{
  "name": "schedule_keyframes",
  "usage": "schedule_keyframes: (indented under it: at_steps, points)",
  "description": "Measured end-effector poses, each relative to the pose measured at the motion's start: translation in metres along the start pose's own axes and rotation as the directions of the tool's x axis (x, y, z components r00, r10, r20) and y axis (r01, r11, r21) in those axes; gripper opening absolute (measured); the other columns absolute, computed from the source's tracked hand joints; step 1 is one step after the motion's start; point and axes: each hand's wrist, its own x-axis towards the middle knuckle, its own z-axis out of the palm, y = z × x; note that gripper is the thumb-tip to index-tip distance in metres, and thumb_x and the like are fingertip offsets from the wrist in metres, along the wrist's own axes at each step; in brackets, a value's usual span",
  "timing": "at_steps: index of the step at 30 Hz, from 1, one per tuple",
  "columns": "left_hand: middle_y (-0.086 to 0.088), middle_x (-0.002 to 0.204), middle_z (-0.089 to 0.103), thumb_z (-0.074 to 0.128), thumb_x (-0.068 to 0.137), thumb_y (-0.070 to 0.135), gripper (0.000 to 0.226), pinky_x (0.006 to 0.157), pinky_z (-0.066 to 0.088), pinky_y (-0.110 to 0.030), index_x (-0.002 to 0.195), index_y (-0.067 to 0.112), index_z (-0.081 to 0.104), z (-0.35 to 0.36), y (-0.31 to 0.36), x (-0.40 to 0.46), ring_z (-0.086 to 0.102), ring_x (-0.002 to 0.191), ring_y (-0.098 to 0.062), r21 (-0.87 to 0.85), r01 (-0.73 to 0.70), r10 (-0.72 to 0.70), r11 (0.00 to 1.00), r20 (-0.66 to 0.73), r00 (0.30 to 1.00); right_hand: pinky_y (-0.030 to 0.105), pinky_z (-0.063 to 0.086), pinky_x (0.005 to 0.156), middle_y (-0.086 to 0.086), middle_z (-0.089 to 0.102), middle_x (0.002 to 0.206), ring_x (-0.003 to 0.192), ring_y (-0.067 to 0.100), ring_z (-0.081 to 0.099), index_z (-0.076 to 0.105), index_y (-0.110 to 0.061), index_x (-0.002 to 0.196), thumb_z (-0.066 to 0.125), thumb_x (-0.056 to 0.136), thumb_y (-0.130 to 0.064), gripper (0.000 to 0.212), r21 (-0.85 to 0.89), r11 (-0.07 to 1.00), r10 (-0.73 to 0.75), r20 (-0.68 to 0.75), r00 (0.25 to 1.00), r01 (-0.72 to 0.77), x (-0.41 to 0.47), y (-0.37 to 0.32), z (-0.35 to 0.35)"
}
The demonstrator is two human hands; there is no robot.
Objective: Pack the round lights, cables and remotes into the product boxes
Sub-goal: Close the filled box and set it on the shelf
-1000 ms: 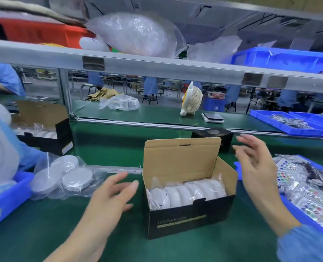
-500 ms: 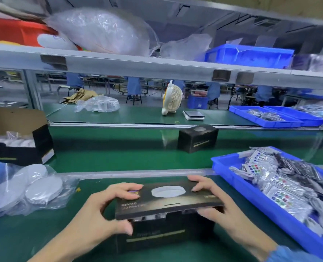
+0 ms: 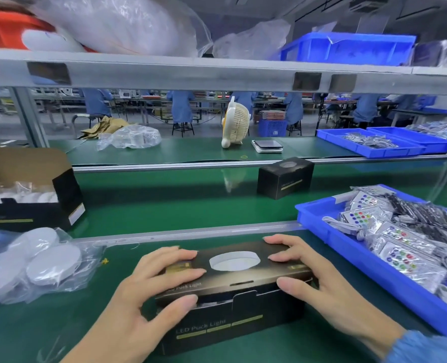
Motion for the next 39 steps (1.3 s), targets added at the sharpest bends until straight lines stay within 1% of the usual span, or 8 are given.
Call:
schedule_keyframes:
  at_steps: [2,5,9,14,20,28,34,39]
  points:
    - [0.018,0.138,0.057,0.058,0.089,0.049,0.034,0.11,0.034,-0.022,0.117,0.036,0.072,0.0,-0.002,-0.001,0.038,0.142,-0.015,0.097,-0.13,0.128,0.987,0.03,0.991,0.037,0.026,0.112,-0.021,0.038,0.15,0.145,0.006,0.026,0.061,-0.038,0.116,0.061,0.086,-0.042,0.03,-0.076,0.996,-0.038,0.027,0.999,0.04,-0.006,-0.001,-0.002]
    - [0.015,0.138,0.058,0.052,0.093,0.057,0.043,0.112,0.03,-0.047,0.121,0.029,0.069,0.001,-0.007,-0.001,0.041,0.141,-0.019,0.268,-0.298,0.29,0.916,0.07,0.955,0.039,0.019,0.117,-0.012,0.033,0.155,0.15,0.017,0.012,0.067,-0.032,0.116,0.057,0.087,-0.027,0.031,-0.356,0.917,-0.212,-0.058,0.976,0.178,-0.01,-0.001,0.002]
    - [0.012,0.136,0.06,0.048,0.098,0.049,0.038,0.107,0.036,-0.055,0.122,0.025,0.067,0.01,-0.012,-0.006,0.051,0.134,-0.02,0.365,-0.376,0.374,0.852,0.079,0.924,0.042,0.043,0.104,0.012,0.054,0.138,0.133,0.029,0.048,0.074,-0.007,0.109,0.058,0.079,-0.009,0.034,-0.633,0.638,-0.577,-0.017,0.816,0.438,-0.007,-0.004,0.017]
    - [0.015,0.137,0.058,0.051,0.098,0.043,0.034,0.11,0.035,-0.053,0.122,0.026,0.068,0.013,-0.013,-0.01,0.048,0.135,-0.018,0.32,-0.333,0.336,0.887,0.049,0.941,0.039,0.055,0.091,0.005,0.066,0.123,0.115,0.019,0.064,0.073,-0.012,0.115,0.072,0.08,-0.012,0.035,-0.683,0.488,-0.701,0.064,0.711,0.543,-0.004,-0.005,0.042]
    - [0.016,0.138,0.058,0.053,0.096,0.042,0.034,0.111,0.033,-0.053,0.121,0.026,0.069,0.014,-0.012,-0.011,0.048,0.136,-0.018,0.294,-0.312,0.312,0.904,0.048,0.949,0.036,0.055,0.09,0.005,0.066,0.124,0.113,0.016,0.065,0.076,-0.007,0.104,0.076,0.083,-0.02,0.025,-0.619,0.609,-0.639,-0.013,0.769,0.496,-0.009,-0.011,0.047]
    - [0.017,0.138,0.057,0.057,0.093,0.04,0.033,0.113,0.029,-0.05,0.121,0.026,0.069,0.014,-0.01,-0.012,0.046,0.137,-0.016,0.254,-0.283,0.287,0.925,0.022,0.958,0.038,0.058,0.083,0.002,0.073,0.107,0.109,0.02,0.068,0.079,-0.004,0.086,0.079,0.08,-0.008,0.007,-0.555,0.594,-0.726,-0.059,0.685,0.582,-0.005,-0.01,0.047]
    - [0.016,0.135,0.059,0.057,0.092,0.041,0.033,0.11,0.033,-0.049,0.118,0.026,0.072,0.012,-0.009,-0.006,0.049,0.134,-0.016,0.309,-0.299,0.3,0.903,0.046,0.953,0.03,0.054,0.093,-0.013,0.074,0.105,0.107,0.002,0.066,0.077,-0.015,0.075,0.075,0.078,-0.027,0.012,-0.39,0.813,-0.505,-0.101,0.857,0.433,0.002,-0.018,0.036]
    - [0.016,0.134,0.06,0.055,0.091,0.044,0.033,0.105,0.038,-0.047,0.116,0.029,0.073,0.012,-0.015,0.001,0.052,0.131,-0.016,0.378,-0.305,0.306,0.874,0.058,0.95,0.041,0.059,0.084,-0.002,0.072,0.111,0.11,0.016,0.067,0.08,-0.007,0.084,0.081,0.075,-0.007,0.009,-0.608,0.599,-0.654,0.003,0.756,0.521,0.004,-0.005,0.04]
